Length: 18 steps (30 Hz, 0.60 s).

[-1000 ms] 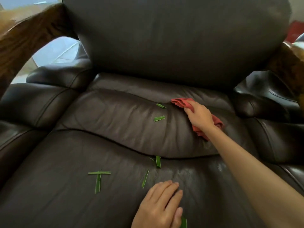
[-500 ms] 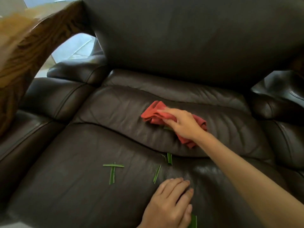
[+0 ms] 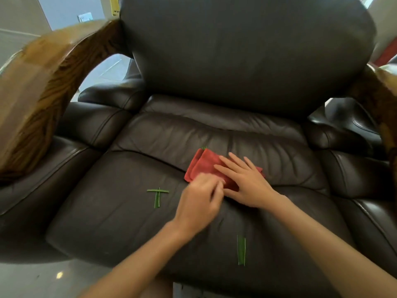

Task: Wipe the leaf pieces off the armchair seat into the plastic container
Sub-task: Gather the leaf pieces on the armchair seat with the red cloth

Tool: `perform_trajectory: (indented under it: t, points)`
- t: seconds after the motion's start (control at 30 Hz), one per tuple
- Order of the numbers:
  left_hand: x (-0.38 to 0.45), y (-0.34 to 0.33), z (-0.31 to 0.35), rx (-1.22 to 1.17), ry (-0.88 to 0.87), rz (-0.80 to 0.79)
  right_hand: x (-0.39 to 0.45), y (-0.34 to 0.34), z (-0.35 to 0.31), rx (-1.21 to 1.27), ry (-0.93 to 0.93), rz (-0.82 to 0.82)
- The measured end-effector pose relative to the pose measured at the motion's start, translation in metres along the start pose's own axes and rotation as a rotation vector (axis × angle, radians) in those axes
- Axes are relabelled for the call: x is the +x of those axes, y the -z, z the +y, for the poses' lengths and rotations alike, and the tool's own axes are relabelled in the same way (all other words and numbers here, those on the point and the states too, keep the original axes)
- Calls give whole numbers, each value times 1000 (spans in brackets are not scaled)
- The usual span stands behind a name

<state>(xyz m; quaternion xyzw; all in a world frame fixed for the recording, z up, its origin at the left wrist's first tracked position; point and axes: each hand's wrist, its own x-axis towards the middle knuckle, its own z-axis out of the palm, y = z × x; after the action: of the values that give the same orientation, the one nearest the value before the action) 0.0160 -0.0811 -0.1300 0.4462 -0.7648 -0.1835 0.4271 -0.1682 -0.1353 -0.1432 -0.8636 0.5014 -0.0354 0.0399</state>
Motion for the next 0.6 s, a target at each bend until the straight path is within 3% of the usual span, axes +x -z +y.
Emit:
perform_trajectory:
  t: [0.13,0.4,0.6]
  points:
    - [33,20,-32,128,122,7,-7,-6,7,-25,-73,24]
    - [81,6,-74,348,87,-402,31,-8,11,75,-90,28]
    - [94,1,-100,591,42,-429,62,-8,7,184,-90,48]
